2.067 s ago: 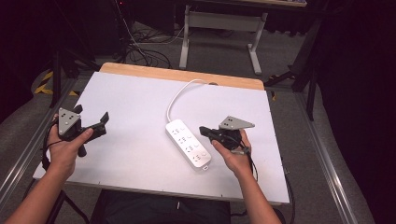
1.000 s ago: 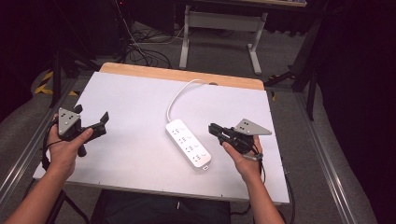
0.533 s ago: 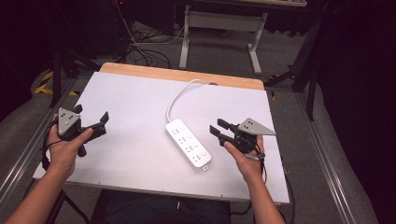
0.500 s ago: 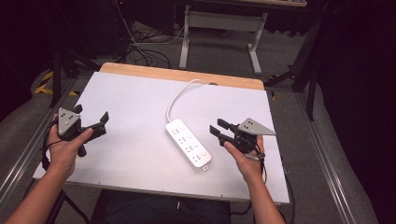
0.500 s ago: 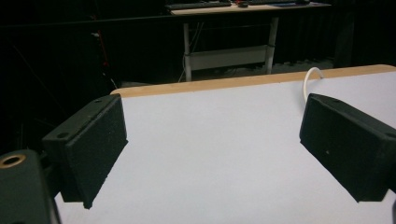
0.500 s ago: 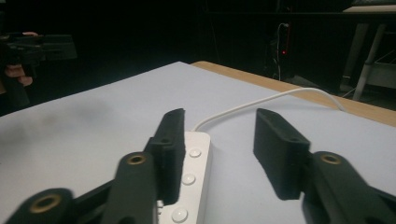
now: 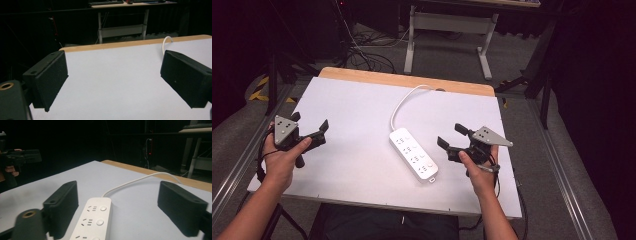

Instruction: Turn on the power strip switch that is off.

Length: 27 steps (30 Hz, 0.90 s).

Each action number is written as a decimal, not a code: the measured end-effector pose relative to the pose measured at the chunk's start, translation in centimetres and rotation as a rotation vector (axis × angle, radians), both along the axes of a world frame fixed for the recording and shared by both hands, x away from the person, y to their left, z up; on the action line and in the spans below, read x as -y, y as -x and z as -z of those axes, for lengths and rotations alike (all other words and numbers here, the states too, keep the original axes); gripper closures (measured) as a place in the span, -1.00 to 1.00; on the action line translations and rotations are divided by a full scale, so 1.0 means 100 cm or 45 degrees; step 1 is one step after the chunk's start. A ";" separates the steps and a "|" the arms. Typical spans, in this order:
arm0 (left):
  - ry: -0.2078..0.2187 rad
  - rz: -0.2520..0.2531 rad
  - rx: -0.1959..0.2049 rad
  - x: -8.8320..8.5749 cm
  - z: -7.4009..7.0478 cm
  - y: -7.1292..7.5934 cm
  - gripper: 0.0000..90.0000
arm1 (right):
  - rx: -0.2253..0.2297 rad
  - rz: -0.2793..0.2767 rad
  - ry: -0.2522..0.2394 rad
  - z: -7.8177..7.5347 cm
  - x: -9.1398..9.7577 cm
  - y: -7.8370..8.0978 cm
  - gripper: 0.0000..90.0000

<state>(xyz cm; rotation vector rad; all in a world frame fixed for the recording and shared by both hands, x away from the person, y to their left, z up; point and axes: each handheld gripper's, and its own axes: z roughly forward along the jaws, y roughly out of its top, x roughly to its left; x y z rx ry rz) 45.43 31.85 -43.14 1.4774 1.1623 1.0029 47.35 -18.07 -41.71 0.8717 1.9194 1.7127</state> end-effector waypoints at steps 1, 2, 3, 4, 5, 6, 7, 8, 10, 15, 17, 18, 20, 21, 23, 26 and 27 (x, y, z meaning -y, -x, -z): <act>0.000 0.000 0.000 0.000 0.000 0.000 -0.82 | 0.000 0.011 -0.006 0.000 0.000 0.000 -0.91; 0.000 0.000 0.000 0.000 0.000 0.000 -0.82 | 0.000 0.011 -0.006 0.000 0.000 0.000 -0.91; 0.000 0.000 0.000 0.000 0.000 0.000 -0.82 | 0.004 0.014 -0.014 0.000 0.002 0.000 -0.90; 0.000 0.000 0.000 0.000 0.000 0.000 -0.82 | 0.004 0.014 -0.014 0.000 0.002 0.000 -0.90; 0.000 0.000 0.000 0.000 0.000 0.000 -0.82 | 0.004 0.019 -0.028 0.000 0.003 0.000 -0.90; 0.000 0.000 0.000 0.000 0.000 0.000 -0.82 | 0.004 0.019 -0.029 0.000 0.003 0.000 -0.90; 0.000 0.000 0.000 0.000 0.000 0.000 -0.82 | 0.005 0.017 -0.030 0.000 0.003 0.000 -0.90; 0.000 0.000 -0.003 0.000 0.000 0.000 -0.82 | 0.005 0.017 -0.030 0.000 0.003 0.000 -0.90; 0.002 0.003 -0.001 0.001 0.000 0.000 -0.82 | 0.013 0.013 -0.021 0.000 0.003 0.001 -0.91; 0.001 0.009 0.008 0.001 -0.001 0.002 -0.82 | 0.024 0.016 -0.030 -0.001 0.004 0.003 -0.91; 0.001 0.010 0.009 0.000 -0.002 0.004 -0.82 | 0.027 0.022 -0.035 -0.001 0.004 0.004 -0.91; 0.005 0.011 0.009 0.000 -0.002 0.004 -0.82 | 0.024 0.026 -0.040 -0.001 0.005 0.004 -0.91; 0.008 0.011 0.012 0.001 -0.002 0.004 -0.82 | 0.025 0.034 -0.044 -0.001 0.006 0.005 -0.91; 0.002 0.012 0.014 0.001 -0.002 0.003 -0.82 | 0.025 0.036 -0.044 -0.001 0.006 0.005 -0.91; -0.001 0.016 0.013 0.003 -0.002 0.003 -0.82 | 0.024 0.037 -0.047 -0.001 0.007 0.005 -0.91; -0.003 0.018 0.013 0.003 -0.001 0.003 -0.82 | 0.020 0.036 -0.046 -0.001 0.007 0.005 -0.91; -0.001 0.017 0.012 0.002 -0.001 0.003 -0.82 | 0.023 0.036 -0.045 -0.001 0.007 0.005 -0.91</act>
